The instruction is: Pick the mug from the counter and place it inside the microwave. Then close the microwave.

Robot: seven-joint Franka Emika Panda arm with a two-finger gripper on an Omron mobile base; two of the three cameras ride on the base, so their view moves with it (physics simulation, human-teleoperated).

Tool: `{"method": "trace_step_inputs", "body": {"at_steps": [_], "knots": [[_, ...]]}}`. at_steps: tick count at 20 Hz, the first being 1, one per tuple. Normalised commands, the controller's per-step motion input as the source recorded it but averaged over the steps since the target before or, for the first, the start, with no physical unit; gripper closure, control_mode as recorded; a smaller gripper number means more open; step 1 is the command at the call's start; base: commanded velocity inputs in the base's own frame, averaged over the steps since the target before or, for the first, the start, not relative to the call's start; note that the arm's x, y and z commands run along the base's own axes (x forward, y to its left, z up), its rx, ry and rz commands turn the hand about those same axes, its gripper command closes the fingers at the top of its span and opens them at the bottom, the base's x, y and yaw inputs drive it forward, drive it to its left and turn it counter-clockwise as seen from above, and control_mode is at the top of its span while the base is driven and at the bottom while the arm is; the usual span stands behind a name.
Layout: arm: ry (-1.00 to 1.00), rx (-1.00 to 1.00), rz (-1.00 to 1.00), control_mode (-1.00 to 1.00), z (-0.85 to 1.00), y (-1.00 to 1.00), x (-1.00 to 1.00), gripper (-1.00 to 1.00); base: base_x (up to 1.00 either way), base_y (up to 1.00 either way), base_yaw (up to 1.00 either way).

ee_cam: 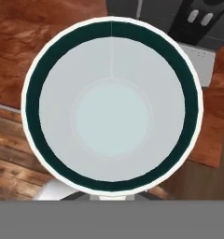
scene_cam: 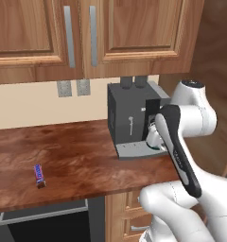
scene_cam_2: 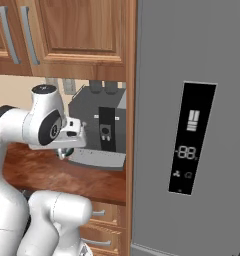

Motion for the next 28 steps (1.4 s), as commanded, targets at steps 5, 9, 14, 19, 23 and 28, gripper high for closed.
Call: {"method": "trace_step_inputs", "body": {"at_steps": [5,9,14,19,23,28], "knots": [[-0.06,0.00,0.00,-1.00,0.63,0.00,-0.14,1.00,0.00,0.00,0.00],[-0.03,0.00,-0.04,-1.00,0.38,0.00,-0.21,1.00,0.00,0.00,0.00],[-0.07,0.00,-0.04,-1.00,0.03,0.00,-0.12,1.00,0.00,0.00,0.00],[0.00,0.00,-0.01,-1.00,0.00,0.00,-0.01,1.00,0.00,0.00,0.00],[0.00,0.00,0.00,-1.00,0.00,0.00,0.00,1.00,0.00,0.00,0.00],[0.00,0.00,0.00,1.00,0.00,0.00,0.00,1.00,-0.15,0.00,0.00]]}}
